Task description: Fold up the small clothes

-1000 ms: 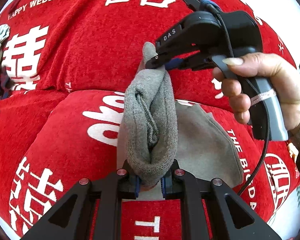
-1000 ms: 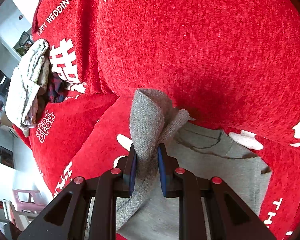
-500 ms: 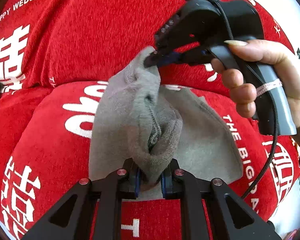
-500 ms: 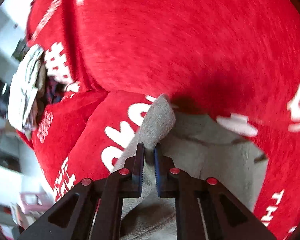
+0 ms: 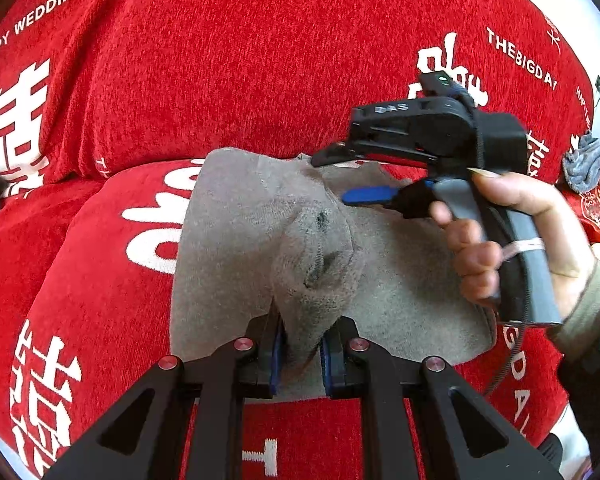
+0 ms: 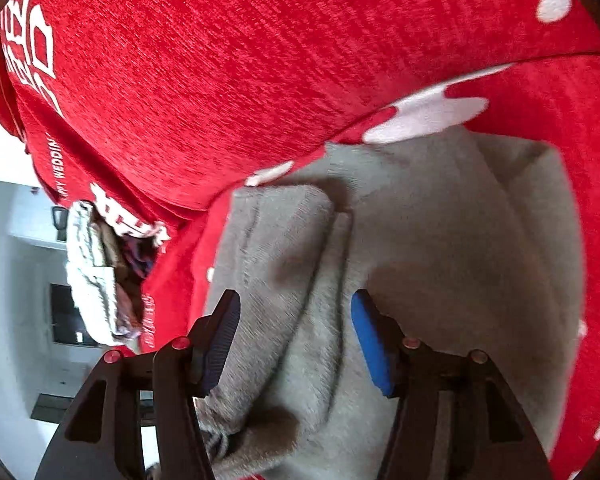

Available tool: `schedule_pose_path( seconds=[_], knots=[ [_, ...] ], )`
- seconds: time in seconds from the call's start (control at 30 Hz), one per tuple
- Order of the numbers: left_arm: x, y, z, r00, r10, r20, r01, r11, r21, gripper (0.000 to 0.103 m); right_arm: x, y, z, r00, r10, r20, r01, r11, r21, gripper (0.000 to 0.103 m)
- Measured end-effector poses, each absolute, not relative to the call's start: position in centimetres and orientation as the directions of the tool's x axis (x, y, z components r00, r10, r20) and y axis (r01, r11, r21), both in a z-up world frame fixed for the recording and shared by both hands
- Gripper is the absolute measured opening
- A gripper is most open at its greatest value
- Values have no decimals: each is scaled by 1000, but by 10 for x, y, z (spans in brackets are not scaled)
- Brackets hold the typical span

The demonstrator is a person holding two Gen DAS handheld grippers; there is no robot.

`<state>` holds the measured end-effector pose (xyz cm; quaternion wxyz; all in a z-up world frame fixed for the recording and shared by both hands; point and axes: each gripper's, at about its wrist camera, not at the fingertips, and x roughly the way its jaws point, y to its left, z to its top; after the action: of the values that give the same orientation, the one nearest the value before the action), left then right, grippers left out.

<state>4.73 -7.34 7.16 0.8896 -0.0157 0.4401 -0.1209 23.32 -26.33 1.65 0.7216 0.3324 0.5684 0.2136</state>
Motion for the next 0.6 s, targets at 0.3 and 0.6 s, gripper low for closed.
schedule_pose_path(
  seconds=[0.3, 0.6],
  knots=[
    [44, -81, 77, 590, -207, -780, 207, 973, -102, 16, 253, -216, 23, 231, 639, -734, -51, 761, 646, 15],
    [35, -100, 90, 603, -219, -767, 240, 967, -87, 16, 248, -223, 70, 286, 611, -738, -181, 791, 585, 14]
  ],
)
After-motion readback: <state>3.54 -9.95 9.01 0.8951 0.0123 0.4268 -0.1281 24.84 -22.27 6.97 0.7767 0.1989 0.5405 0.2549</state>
